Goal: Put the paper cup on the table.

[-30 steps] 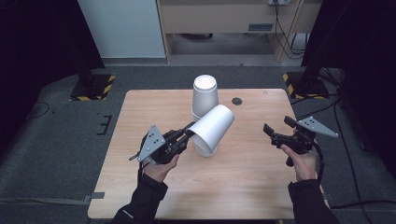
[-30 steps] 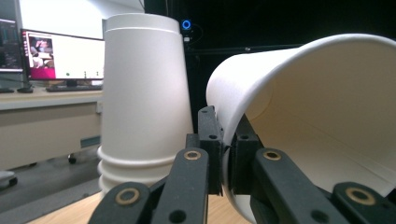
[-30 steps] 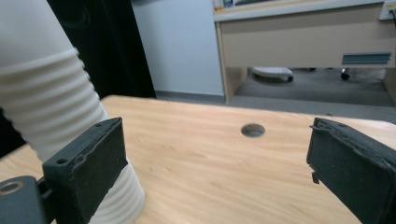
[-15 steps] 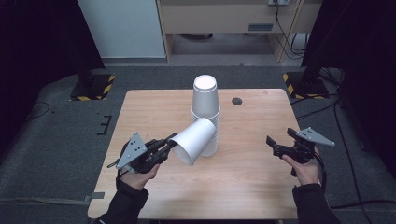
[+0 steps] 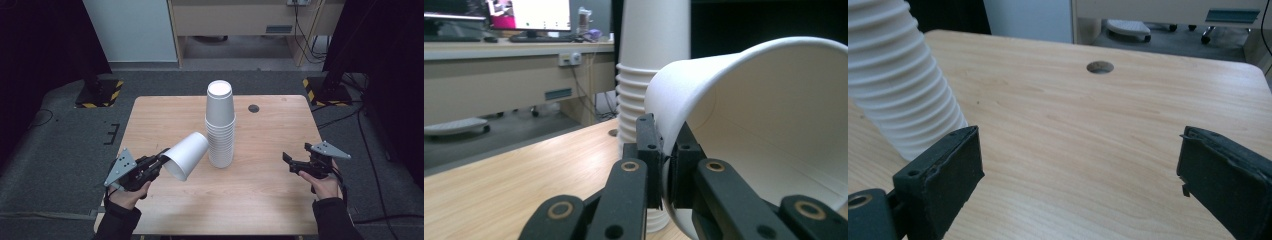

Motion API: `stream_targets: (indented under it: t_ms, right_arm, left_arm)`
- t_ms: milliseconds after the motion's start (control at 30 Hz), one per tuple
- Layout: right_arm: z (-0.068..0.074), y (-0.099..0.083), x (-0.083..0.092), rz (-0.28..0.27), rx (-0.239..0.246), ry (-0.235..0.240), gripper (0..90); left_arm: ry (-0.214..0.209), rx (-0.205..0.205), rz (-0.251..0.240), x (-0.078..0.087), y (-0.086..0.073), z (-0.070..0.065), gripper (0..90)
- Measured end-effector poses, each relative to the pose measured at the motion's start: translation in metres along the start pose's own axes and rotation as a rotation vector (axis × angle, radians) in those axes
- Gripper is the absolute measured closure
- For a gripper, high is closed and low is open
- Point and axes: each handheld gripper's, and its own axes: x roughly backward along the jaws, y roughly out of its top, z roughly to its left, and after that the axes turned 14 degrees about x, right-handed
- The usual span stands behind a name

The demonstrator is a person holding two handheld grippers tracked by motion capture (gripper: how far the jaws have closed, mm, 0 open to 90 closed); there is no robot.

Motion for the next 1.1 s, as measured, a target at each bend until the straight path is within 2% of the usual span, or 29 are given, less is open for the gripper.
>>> stream_targets:
  t_ms: [267, 533, 800, 867, 967, 1100]
  right_arm:
    - [0.002, -0.014, -0.008, 0.088, 0.049, -0.005, 4.5]
    - [0.003, -0.023, -0.012, 0.141, 0.075, 0.003, 4.6]
    - [0.003, -0.031, -0.014, 0.192, 0.099, -0.005, 4.5]
    - [0.002, -0.033, -0.014, 0.199, 0.104, -0.006, 4.5]
    - [0.002, -0.035, -0.014, 0.206, 0.106, -0.008, 4.4]
    - [0.002, -0.037, -0.014, 0.217, 0.109, -0.009, 4.4]
  left_arm:
    - [0.092, 0.036, 0.021, 0.011, -0.002, 0.020, 85.9]
    - [0.175, 0.068, 0.117, 0.015, -0.001, 0.034, 85.9]
    - [0.243, 0.100, 0.172, 0.013, 0.002, 0.044, 85.9]
    - [0.275, 0.105, 0.209, 0.013, 0.001, 0.049, 85.9]
    - [0.303, 0.116, 0.228, 0.013, 0.001, 0.054, 85.9]
    - [0.341, 0.141, 0.283, 0.013, 0.004, 0.061, 85.9]
